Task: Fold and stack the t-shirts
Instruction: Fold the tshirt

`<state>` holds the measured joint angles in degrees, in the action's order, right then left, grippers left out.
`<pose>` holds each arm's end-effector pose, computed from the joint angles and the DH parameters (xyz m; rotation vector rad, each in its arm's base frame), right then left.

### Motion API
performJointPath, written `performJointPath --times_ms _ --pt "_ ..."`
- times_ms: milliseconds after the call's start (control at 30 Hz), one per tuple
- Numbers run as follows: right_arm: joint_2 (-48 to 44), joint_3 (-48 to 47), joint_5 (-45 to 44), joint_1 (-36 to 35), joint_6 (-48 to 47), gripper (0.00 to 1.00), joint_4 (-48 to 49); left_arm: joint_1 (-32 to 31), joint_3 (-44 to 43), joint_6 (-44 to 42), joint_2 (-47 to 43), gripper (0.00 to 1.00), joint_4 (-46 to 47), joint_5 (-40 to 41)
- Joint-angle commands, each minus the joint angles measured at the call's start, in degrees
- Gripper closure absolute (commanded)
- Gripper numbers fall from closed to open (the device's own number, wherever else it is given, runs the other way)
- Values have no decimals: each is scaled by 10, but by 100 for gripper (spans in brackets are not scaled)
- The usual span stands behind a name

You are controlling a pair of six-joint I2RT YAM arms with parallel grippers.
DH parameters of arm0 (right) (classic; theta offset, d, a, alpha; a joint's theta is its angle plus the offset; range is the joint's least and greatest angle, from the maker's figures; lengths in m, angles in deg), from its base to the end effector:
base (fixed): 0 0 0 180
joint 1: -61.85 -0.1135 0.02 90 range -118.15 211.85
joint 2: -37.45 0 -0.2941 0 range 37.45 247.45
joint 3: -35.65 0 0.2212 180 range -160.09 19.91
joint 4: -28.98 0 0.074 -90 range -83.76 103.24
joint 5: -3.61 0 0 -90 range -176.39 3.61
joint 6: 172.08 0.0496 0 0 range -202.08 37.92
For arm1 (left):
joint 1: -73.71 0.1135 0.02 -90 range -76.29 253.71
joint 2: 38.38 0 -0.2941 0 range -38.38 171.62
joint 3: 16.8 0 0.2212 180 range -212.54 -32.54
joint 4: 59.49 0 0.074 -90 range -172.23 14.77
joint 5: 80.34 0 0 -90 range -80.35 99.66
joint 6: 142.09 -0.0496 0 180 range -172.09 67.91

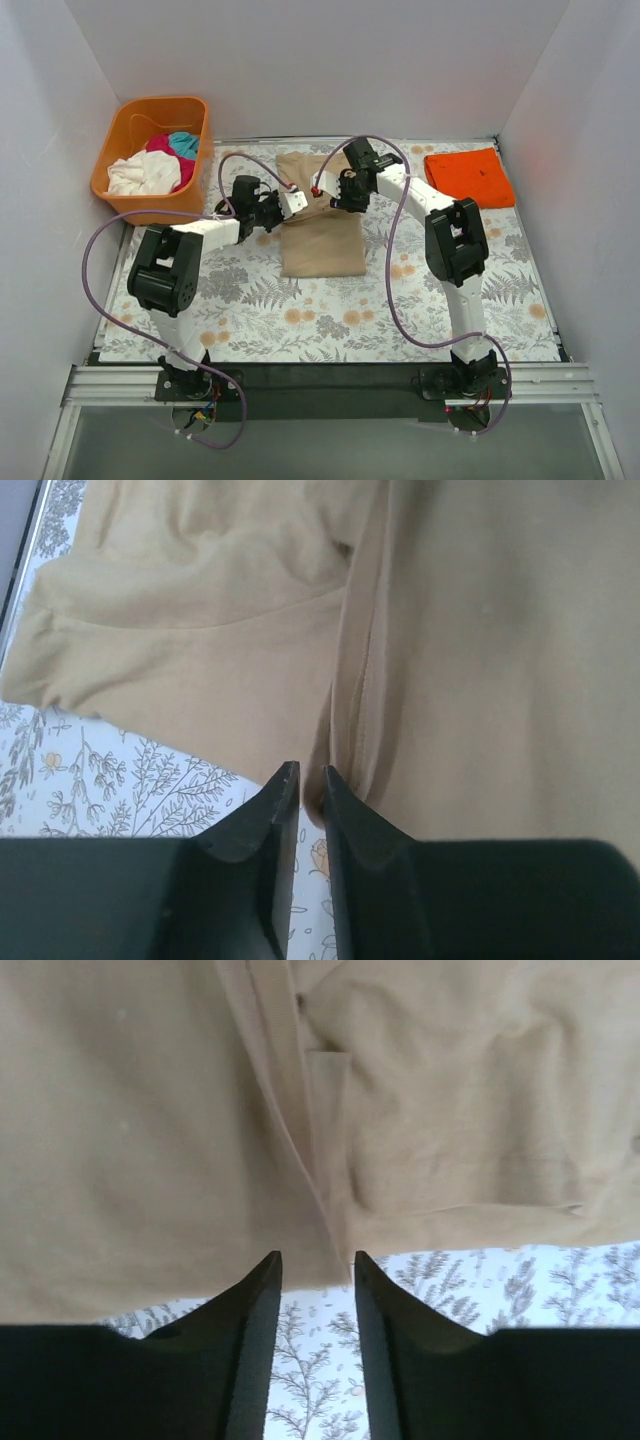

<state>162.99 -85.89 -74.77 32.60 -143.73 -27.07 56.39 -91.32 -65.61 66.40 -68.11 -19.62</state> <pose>0.4076 0.2397 0.2312 -1.8912 1.7630 0.0597 0.3530 -0.1355 0.2128 0.8492 2.0461 -0.6088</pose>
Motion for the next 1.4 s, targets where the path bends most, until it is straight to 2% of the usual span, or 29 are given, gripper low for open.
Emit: performJointPath --times_ms 0,100,233,300,333,433,467,533,567,700,867,1100,1233,1367 --pt "-8 -55 -5 5 -1 63 9 6 -41 34 -9 79 15 21" --pt "-38 -53 -5 8 17 50 8 12 -54 57 -23 69 -20 13" --pt "-96 -24 4 18 55 49 5 15 -36 95 -94 67 -68 -1" --pt "-139 5 16 24 71 53 -7 15 -20 104 -144 66 -103 -23" --pt "-152 41 30 24 72 54 -14 14 -4 99 -158 64 -152 -57" --pt "-215 111 70 23 77 56 -31 10 37 97 -227 57 -199 -92" --pt "-232 170 75 19 76 56 -29 6 70 81 -242 53 -216 -97" --pt "-273 224 71 -3 72 55 -28 -9 107 48 -286 50 -245 -98" --pt "-282 273 68 -11 72 54 -15 -16 131 14 -302 46 -248 -96" --pt "-344 397 29 -65 72 49 74 -54 236 -42 -366 45 -228 -72" --pt "-349 447 0 -88 60 48 129 -71 262 -61 -367 45 -182 -61" --pt "-325 473 -10 -102 32 49 161 -77 269 -120 -310 45 -144 -67" --pt "-308 470 -9 -102 28 57 165 -80 278 -139 -288 48 -113 -60" --pt "-301 480 -3 -105 26 59 165 -80 275 -137 -255 53 -90 -40"
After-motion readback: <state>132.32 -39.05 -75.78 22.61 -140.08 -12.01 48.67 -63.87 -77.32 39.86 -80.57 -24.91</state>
